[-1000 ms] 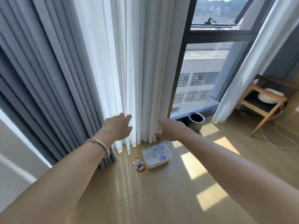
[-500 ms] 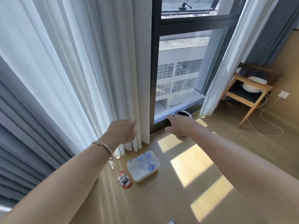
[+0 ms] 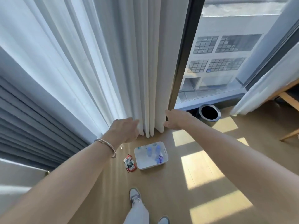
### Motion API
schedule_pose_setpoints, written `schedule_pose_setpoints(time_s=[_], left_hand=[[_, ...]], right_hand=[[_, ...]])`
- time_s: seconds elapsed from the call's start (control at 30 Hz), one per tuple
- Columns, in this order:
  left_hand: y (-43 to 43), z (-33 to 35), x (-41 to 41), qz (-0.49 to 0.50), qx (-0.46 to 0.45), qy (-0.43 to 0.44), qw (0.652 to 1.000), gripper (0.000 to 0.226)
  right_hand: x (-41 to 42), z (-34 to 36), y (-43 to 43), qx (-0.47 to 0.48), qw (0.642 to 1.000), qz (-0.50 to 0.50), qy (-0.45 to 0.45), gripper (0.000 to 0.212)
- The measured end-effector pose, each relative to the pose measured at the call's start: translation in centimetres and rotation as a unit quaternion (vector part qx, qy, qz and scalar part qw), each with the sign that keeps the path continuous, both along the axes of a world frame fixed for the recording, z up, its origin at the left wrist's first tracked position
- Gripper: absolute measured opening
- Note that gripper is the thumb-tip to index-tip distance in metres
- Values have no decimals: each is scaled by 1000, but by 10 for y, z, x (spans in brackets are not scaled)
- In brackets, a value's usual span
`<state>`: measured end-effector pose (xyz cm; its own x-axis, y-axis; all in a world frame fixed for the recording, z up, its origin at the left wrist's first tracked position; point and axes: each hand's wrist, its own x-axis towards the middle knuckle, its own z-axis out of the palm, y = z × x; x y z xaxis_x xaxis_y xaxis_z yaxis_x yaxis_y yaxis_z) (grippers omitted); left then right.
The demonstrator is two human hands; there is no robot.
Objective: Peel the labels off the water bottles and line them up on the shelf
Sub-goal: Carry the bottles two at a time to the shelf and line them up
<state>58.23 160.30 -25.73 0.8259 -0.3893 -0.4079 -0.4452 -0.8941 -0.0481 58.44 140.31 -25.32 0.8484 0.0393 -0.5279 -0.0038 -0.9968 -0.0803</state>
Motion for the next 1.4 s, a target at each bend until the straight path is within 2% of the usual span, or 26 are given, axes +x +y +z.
schedule_pose_setpoints(time_s=[0.17, 0.4, 0.5, 0.63, 0.83, 0.93, 1.07, 1.2, 1.4], left_hand=[[-5, -28, 64, 17, 17, 22, 999, 41], [-48, -70, 150, 2, -40, 59, 997, 41], [-54, -102, 157, 0, -45, 110, 993, 39], [-50, -164, 165, 23, -26, 171, 985, 27], [-35, -272, 172, 96, -5, 215, 972, 41], [-36, -332, 183, 142, -7, 222, 965, 36], [-42, -404, 183, 208, -26, 237, 949, 41], [-48, -479, 163, 218, -18, 270, 937, 41], [-66, -572, 159, 221, -27, 274, 935, 41]], right_hand=[[49, -26, 0, 16, 1000, 11, 10, 54], [113, -55, -38, 4, 999, -36, 26, 51], [126, -88, -45, 11, 997, -60, 50, 53], [140, -159, -50, 11, 991, -58, 120, 54], [166, -286, -47, 41, 976, -22, 212, 55], [174, -356, -49, 52, 973, -7, 224, 50], [170, -436, -48, 30, 968, 32, 246, 49], [160, -511, -49, 31, 962, 57, 264, 49], [155, -604, -57, 38, 963, 60, 261, 49]])
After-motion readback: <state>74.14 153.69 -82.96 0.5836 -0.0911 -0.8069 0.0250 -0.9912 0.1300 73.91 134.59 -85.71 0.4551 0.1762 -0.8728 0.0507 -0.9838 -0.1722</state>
